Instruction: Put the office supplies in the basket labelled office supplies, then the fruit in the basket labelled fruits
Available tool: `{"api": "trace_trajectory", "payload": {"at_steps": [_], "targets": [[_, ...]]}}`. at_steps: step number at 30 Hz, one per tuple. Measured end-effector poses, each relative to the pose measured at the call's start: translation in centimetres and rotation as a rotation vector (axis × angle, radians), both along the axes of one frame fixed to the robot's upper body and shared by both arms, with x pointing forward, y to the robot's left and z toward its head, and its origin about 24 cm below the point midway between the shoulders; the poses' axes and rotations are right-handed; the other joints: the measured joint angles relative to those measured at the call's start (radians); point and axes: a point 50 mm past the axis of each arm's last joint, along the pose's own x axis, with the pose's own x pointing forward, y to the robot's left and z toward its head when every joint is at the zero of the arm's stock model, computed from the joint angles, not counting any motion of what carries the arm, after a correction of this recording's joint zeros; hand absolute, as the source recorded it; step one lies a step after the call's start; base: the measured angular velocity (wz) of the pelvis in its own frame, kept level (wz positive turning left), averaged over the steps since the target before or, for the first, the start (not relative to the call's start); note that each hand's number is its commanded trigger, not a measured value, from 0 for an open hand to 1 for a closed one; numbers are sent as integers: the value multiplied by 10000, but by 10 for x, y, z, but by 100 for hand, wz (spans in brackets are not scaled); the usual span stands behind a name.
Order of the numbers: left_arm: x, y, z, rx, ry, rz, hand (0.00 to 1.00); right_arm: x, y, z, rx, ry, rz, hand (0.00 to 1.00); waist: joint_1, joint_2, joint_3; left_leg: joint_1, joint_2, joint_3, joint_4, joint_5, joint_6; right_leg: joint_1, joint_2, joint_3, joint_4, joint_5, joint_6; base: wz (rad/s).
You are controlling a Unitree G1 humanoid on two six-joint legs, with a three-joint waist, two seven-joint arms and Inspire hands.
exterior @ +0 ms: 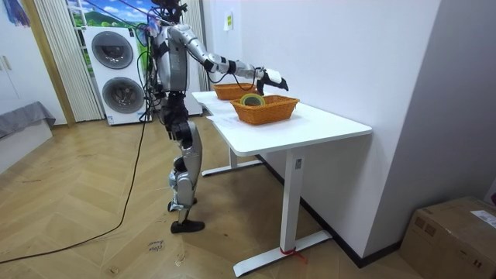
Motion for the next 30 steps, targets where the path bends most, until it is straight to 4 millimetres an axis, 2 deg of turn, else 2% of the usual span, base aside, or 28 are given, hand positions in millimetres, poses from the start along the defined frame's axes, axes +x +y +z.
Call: {"api": "trace_trajectory", "payload": {"at_steps": [9,21,30], "targets": [[2,-2,-2,-137,88,-233,0,-3,-7,-1,-371,662,491,0,76,-17,8,-33,2,20,14,0,0,-34,3,6,-9,0,0,0],[5,3,1,-47,-128,-396,0,-4,4,-8,-46,1544,1620,0,35,-21,3,3,1,4,141,-1,0,80,-1,-21,-2,10,-16,0],[-7,12,5,230,30,-429,0,-2,19,5,-111,1309,2905,0,-192,-6,-6,204,4,-37,185,-2,-1,338,8,-53,-11,19,-29,2]]}}
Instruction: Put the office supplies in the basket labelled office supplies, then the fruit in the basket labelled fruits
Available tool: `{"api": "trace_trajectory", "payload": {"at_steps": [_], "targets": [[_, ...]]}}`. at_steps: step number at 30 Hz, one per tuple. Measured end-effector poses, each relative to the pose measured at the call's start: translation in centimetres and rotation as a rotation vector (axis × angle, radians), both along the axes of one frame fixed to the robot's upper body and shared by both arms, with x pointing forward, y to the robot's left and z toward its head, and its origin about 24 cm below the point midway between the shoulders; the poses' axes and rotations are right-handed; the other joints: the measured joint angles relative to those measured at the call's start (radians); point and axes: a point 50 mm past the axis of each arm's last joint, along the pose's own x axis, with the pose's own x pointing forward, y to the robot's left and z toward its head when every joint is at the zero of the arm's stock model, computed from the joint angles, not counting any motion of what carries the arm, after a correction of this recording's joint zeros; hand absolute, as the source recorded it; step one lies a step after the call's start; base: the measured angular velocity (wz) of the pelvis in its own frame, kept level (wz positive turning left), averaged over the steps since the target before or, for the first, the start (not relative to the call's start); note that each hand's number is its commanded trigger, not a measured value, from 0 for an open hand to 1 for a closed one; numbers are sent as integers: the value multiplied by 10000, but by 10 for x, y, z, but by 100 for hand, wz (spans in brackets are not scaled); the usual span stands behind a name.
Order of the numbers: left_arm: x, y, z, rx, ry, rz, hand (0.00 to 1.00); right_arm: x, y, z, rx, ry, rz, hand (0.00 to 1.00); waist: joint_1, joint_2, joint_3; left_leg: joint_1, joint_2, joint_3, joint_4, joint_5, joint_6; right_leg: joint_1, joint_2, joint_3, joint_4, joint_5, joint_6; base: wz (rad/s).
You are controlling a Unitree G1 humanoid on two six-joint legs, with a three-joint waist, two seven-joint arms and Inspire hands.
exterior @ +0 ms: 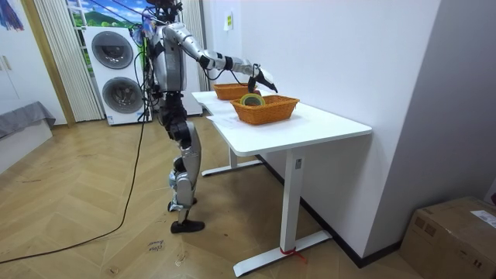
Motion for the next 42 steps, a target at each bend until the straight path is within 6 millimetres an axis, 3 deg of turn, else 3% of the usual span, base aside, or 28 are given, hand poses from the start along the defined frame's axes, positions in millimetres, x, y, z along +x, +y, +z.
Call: {"api": "trace_trajectory", "payload": {"at_steps": [11,20,26,42], "targets": [[0,0,-2,-124,188,35,0,-10,-8,-12,-1738,1065,628,0,87,136,-42,180,-3,-3,-4,1,-1,156,0,6,11,8,-14,0],[7,-3,-4,-432,339,-150,0,-17,-12,-26,-3029,2000,1001,0,348,88,-61,150,-3,-17,-9,1,-1,139,-3,-55,14,13,-20,1],[12,-3,-3,-411,301,-373,0,-22,-13,-41,-3617,2686,1173,0,555,11,-52,63,-2,-50,27,1,-2,104,-4,-100,10,13,-19,2],[18,-4,-2,-614,274,-493,0,-24,-29,-49,-4426,3067,464,0,867,-16,11,-198,-26,-218,78,0,-6,-50,14,-187,9,19,-29,2]]}}
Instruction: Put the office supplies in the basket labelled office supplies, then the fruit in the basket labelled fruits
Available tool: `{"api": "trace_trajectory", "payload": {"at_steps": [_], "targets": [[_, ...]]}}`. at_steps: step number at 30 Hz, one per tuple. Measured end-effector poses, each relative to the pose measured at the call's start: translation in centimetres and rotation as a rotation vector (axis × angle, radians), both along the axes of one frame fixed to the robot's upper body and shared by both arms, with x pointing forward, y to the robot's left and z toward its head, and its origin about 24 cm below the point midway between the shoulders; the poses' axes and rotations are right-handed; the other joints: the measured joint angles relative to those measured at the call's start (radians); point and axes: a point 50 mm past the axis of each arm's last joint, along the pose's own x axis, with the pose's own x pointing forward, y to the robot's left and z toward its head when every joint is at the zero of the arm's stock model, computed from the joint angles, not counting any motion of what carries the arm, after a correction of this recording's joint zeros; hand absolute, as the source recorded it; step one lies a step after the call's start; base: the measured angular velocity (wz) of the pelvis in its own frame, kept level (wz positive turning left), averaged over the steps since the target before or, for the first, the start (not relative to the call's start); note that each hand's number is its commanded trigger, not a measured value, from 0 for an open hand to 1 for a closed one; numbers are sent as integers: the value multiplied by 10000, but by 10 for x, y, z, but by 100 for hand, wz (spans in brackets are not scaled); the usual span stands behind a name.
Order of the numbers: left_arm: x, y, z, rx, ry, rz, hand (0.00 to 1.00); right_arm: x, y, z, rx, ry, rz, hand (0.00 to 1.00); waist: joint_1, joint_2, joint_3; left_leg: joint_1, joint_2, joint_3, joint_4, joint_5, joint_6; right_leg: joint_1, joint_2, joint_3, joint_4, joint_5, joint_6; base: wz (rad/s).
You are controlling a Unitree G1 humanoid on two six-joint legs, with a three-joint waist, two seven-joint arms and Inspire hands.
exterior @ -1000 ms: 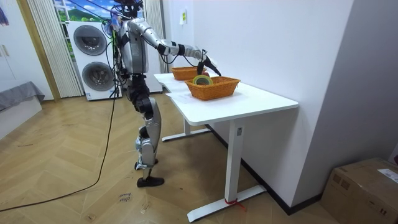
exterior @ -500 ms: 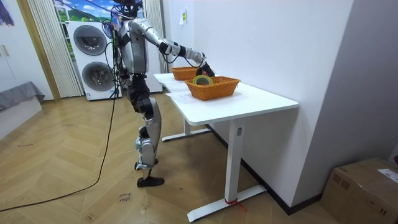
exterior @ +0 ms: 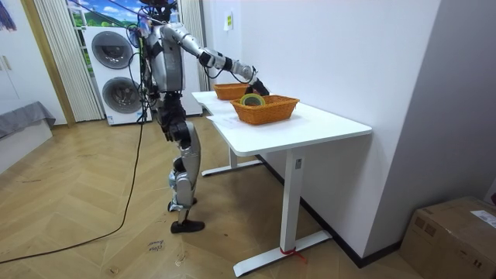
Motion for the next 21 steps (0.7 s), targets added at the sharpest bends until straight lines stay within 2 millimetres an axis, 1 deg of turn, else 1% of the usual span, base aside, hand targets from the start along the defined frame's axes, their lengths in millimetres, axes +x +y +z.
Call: {"api": "trace_trajectory", "payload": {"at_steps": [2,3,4,9,11,14,15,17,18,21], "targets": [[2,0,0,-5,-32,-35,0,2,-2,2,-52,-23,-84,0,47,-3,-2,-59,0,4,15,8,-9,-80,2,27,10,10,-16,0],[2,0,0,-6,-36,-36,0,3,-2,2,-60,-14,-97,80,52,-3,-2,-58,-1,4,15,8,-9,-79,2,30,10,10,-16,0],[3,-1,0,-4,-42,-57,0,3,-3,2,-74,3,-113,100,54,7,5,-58,-1,3,13,8,-8,-77,2,27,10,10,-16,0],[4,-5,-1,-57,69,-361,0,3,-3,2,-141,-73,-167,100,60,13,9,-59,-1,-1,10,8,-9,-77,4,22,7,10,-16,0],[4,-6,-2,-85,100,-440,0,7,-5,5,-365,-456,-300,100,61,16,12,-68,0,-5,9,8,-9,-83,6,20,6,10,-16,0],[5,-6,-2,-85,78,-447,0,10,-8,9,-569,-533,-381,100,67,8,9,-63,0,-6,-12,7,-10,-84,8,19,-1,10,-16,0],[5,-6,-1,-80,67,-454,0,10,-8,9,-620,-540,-368,100,132,-23,8,-51,0,-3,-18,8,-10,-83,7,25,-1,10,-16,0],[7,-6,-1,-80,22,-469,0,10,-8,9,-677,-539,-343,100,199,-69,33,-29,0,8,-3,12,-14,-83,6,33,-3,10,-16,0],[10,-6,-1,-75,-41,-487,0,10,-7,9,-707,-558,-340,100,208,-94,74,-19,0,8,1,15,-16,-81,6,34,-5,10,-16,0],[12,-6,0,-85,-124,-450,0,11,-7,9,-894,-562,-236,100,206,-108,70,5,2,42,-25,14,-15,-78,5,135,-10,10,-16,0]]}}
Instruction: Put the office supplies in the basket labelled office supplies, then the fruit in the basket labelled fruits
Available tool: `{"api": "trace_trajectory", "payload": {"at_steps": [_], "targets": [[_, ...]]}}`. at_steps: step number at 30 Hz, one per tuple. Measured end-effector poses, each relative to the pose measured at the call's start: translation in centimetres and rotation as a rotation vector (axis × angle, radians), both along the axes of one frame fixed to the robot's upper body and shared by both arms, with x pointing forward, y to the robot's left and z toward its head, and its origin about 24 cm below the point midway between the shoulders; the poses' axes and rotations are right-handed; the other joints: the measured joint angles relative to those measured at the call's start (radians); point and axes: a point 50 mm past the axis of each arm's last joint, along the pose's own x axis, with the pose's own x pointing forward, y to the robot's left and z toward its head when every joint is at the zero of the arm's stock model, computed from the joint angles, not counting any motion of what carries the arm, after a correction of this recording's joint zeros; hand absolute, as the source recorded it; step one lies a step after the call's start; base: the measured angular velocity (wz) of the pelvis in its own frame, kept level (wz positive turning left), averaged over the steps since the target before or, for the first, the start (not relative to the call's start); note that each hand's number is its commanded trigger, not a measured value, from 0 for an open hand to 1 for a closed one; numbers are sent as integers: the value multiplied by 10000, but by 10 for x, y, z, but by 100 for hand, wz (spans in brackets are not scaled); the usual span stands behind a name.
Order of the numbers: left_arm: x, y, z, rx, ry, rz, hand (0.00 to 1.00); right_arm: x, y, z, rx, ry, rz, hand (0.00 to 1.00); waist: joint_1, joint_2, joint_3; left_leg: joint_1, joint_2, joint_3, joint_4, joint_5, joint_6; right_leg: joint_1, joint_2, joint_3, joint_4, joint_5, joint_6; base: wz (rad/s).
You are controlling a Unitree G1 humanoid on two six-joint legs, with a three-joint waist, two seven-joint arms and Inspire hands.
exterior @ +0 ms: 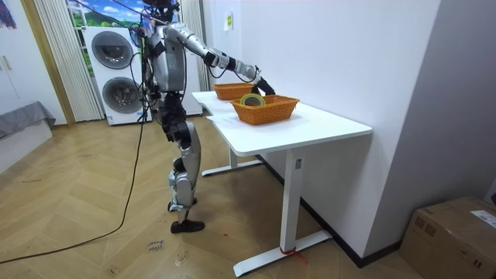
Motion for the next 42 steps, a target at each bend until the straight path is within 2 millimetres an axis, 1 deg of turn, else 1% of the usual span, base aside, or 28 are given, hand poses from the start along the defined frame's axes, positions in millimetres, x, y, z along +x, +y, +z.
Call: {"api": "trace_trajectory", "payload": {"at_steps": [6,8,10,13,14,16,19,20,22,23,25,28,31,32,34,35,36,38,42], "targets": [[2,-1,0,-44,-108,87,0,2,7,4,87,-100,325,100,-73,-18,-8,62,0,43,3,1,1,41,-1,111,0,1,1,-1],[3,-1,0,-43,-104,45,0,1,11,2,132,9,483,100,-90,3,7,164,1,56,-6,1,2,128,-3,137,-1,0,1,0],[0,-1,0,-22,-58,71,0,1,16,2,187,58,647,100,-117,15,8,271,2,57,-66,2,1,207,-3,133,0,0,2,0],[-5,0,-2,83,62,156,0,3,24,8,286,-135,1036,100,-223,39,10,387,5,57,-79,2,1,332,0,123,-4,0,2,0],[-7,1,-2,139,121,219,0,4,27,11,306,-236,1178,100,-243,54,-12,428,5,60,-104,2,1,362,1,123,-1,0,2,0],[-8,2,-2,166,124,328,0,6,33,18,346,-505,1419,100,-264,76,-14,440,6,65,-149,4,-2,363,3,110,-2,0,2,0],[-11,2,-3,220,176,374,0,8,41,24,464,-735,1798,100,-320,189,-63,551,-2,65,-149,9,2,485,-3,98,-6,1,2,1],[-13,3,-3,224,247,397,0,7,44,25,518,-823,1951,100,-339,255,-136,592,-6,61,-168,9,2,531,-7,93,-6,0,2,0],[-18,3,-3,229,330,482,0,6,48,27,584,-953,2172,100,-341,331,-142,751,-10,68,-277,28,8,673,-12,96,-14,0,3,0],[-19,3,-4,222,383,495,0,6,49,28,601,-995,2231,100,-354,372,-165,842,-10,68,-294,28,8,735,-12,99,-13,-1,4,0],[-20,3,-4,235,400,471,0,7,48,31,726,-1120,2172,100,-412,401,-164,880,-9,44,-305,29,6,808,-14,96,-18,-3,7,3],[-26,4,-3,255,353,712,0,9,47,42,1109,-1616,2042,100,-577,392,-176,897,-12,33,-303,31,4,842,-16,81,-20,-3,9,1],[-33,4,-3,253,358,761,0,11,47,58,1276,-2347,2035,100,-810,354,-204,911,-14,25,-292,32,5,860,-14,75,-22,-4,9,0],[-34,3,-2,240,301,730,0,11,49,65,1275,-2658,2078,100,-849,353,-205,929,-14,30,-292,32,5,877,-14,81,-24,-4,9,0],[-33,2,-1,231,179,670,0,11,52,70,1253,-2970,2193,100,-920,357,-201,1015,-14,34,-309,32,6,953,-12,99,-25,-4,9,0],[-31,2,-1,238,104,638,0,10,54,72,1271,-3071,2291,100,-935,367,-196,1064,-13,32,-322,31,5,997,-10,103,-27,-7,14,0],[-29,2,0,246,23,600,0,10,56,74,1268,-3164,2403,100,-935,328,-224,1071,-13,32,-327,32,5,997,-11,105,-22,-11,19,0],[-28,1,0,234,1,593,0,10,61,79,1303,-3381,2631,100,-945,349,-209,1089,-15,34,-339,39,-4,999,-11,112,-21,-11,19,0],[-32,1,0,260,127,622,0,9,66,88,1391,-3772,2854,100,-1005,340,-215,1188,-23,24,-422,66,-7,1048,-15,122,-22,-12,20,0]]}}
